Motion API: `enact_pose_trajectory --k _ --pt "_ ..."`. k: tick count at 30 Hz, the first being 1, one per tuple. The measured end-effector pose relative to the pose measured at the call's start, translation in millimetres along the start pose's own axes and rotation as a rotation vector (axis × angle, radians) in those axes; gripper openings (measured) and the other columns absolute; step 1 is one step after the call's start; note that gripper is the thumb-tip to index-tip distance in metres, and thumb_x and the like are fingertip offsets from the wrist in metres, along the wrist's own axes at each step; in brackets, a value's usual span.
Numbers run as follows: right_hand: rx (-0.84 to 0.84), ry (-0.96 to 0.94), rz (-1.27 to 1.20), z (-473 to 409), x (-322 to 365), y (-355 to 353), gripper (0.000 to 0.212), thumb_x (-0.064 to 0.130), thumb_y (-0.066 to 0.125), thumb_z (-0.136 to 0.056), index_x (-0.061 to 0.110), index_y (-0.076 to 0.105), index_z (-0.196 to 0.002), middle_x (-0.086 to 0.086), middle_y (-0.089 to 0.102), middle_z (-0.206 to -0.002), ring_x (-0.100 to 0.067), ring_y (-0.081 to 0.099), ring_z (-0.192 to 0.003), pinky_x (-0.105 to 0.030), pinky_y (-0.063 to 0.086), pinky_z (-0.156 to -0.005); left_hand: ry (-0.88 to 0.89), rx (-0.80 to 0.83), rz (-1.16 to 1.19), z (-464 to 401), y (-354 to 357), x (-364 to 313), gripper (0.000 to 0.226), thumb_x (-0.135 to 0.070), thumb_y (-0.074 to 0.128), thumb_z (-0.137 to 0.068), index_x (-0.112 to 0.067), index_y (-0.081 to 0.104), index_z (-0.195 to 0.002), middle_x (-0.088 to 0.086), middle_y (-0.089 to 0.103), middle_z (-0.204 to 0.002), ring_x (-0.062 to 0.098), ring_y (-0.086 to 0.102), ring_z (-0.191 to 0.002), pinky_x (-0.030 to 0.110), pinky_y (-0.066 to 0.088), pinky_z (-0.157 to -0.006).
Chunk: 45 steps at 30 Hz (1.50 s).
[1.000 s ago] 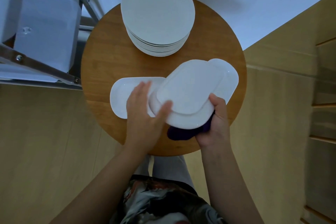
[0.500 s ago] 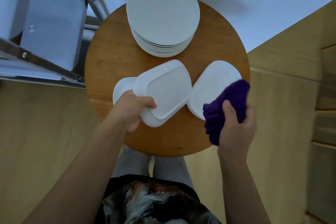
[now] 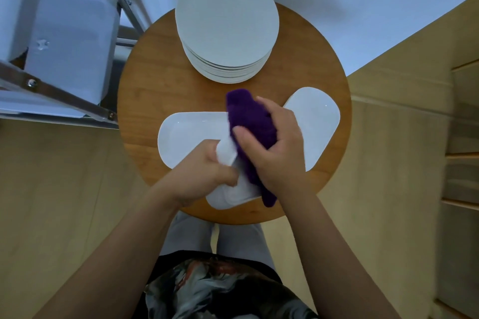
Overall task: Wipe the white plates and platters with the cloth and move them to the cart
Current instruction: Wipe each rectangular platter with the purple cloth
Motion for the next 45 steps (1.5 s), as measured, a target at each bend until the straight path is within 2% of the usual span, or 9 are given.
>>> enact_pose_trajectory --k 4,9,18,24,27,32,35,38,45 --pt "-0.045 0.325 -0.114 -7.6 -59.4 -20.9 0.041 0.056 0.060 -0.071 0.040 0.049 -0.107 0.017 0.056 -0.104 -0.010 0.056 -0.100 -0.037 0.051 -0.085 0.013 -0.047 0.090 11.5 -10.7 -0.1 0.044 -0.026 0.064 -0.042 -0.025 0.075 -0.085 0.011 0.071 -0.095 0.032 0.064 -0.094 0.047 0.054 -0.079" --pt "0.020 0.568 -0.445 5.3 -101.9 -15.3 0.037 0.047 0.069 -0.072 0.030 0.062 -0.104 0.014 0.068 -0.090 -0.006 0.065 -0.081 -0.022 0.050 -0.065 0.040 -0.087 0.216 17.3 -23.5 3.0 0.048 -0.022 0.064 -0.038 -0.024 0.077 -0.085 0.006 0.073 -0.088 0.026 0.068 -0.087 0.037 0.056 -0.070" --pt "-0.286 0.874 -0.807 27.4 -117.9 6.5 0.037 0.036 0.071 -0.078 0.031 0.056 -0.111 0.006 0.067 -0.102 -0.015 0.065 -0.090 -0.032 0.055 -0.071 0.125 -0.259 0.474 -1.9 -28.3 6.4 0.055 -0.001 0.053 -0.056 -0.020 0.063 -0.106 0.001 0.071 -0.098 0.022 0.066 -0.098 0.031 0.056 -0.069" --pt "-0.354 0.817 -0.849 27.1 -107.6 6.4 0.044 0.024 0.075 -0.075 0.028 0.056 -0.114 0.004 0.068 -0.101 -0.016 0.067 -0.090 -0.030 0.057 -0.072 0.133 -0.193 0.574 -2.3 -22.7 15.8 0.064 -0.026 0.080 -0.053 -0.022 0.064 -0.115 0.004 0.069 -0.111 0.024 0.065 -0.105 0.033 0.055 -0.078" --pt "-0.212 0.665 -0.711 11.1 -97.1 -13.6 0.046 0.022 0.076 -0.074 0.025 0.057 -0.115 0.002 0.068 -0.102 -0.016 0.067 -0.089 -0.028 0.056 -0.069 -0.058 0.018 0.694 -0.9 -14.8 26.6 0.073 -0.046 0.086 -0.053 -0.016 0.066 -0.117 0.009 0.070 -0.109 0.027 0.067 -0.099 0.036 0.056 -0.078" --pt "0.038 0.529 -0.453 -12.7 -71.6 -5.8 0.043 0.030 0.076 -0.073 0.033 0.057 -0.111 0.011 0.067 -0.097 -0.007 0.067 -0.081 -0.023 0.054 -0.065 -0.326 0.024 0.601 -10.7 -5.3 43.5 0.042 -0.032 0.072 -0.071 -0.021 0.063 -0.111 0.010 0.071 -0.106 0.029 0.069 -0.095 0.041 0.058 -0.073" --pt "-0.006 0.487 -0.353 -12.5 -68.2 -4.0 0.036 0.032 0.072 -0.077 0.032 0.058 -0.110 0.005 0.061 -0.116 -0.011 0.062 -0.101 -0.032 0.053 -0.082 -0.228 -0.040 0.666 -18.4 -11.9 34.4 0.038 -0.023 0.064 -0.073 -0.015 0.064 -0.110 0.012 0.071 -0.104 0.030 0.070 -0.092 0.040 0.058 -0.069" --pt "0.014 0.426 -0.173 5.4 -60.7 12.9 0.048 0.035 0.066 -0.083 0.029 0.050 -0.128 0.006 0.031 -0.148 -0.009 0.038 -0.125 -0.012 0.033 -0.089 -0.119 -0.159 0.756 -22.4 -29.2 26.2 0.033 -0.018 0.060 -0.075 -0.010 0.067 -0.106 0.014 0.072 -0.100 0.030 0.070 -0.088 0.039 0.058 -0.068" --pt "0.053 0.350 -0.235 43.3 -36.0 56.2 0.060 0.048 0.052 -0.080 0.038 0.036 -0.138 0.017 0.019 -0.150 -0.003 0.029 -0.130 -0.010 0.035 -0.097 -0.001 -0.344 0.775 -20.4 -56.0 22.5 0.041 -0.020 0.061 -0.075 -0.016 0.059 -0.116 0.010 0.069 -0.105 0.027 0.068 -0.094 0.040 0.058 -0.073"
Point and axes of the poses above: each hand's wrist, its own z-axis away from the middle knuckle, its own y-axis out of the palm, x = y × z, the point moved 10 cm from there along -z, towards the middle knuckle
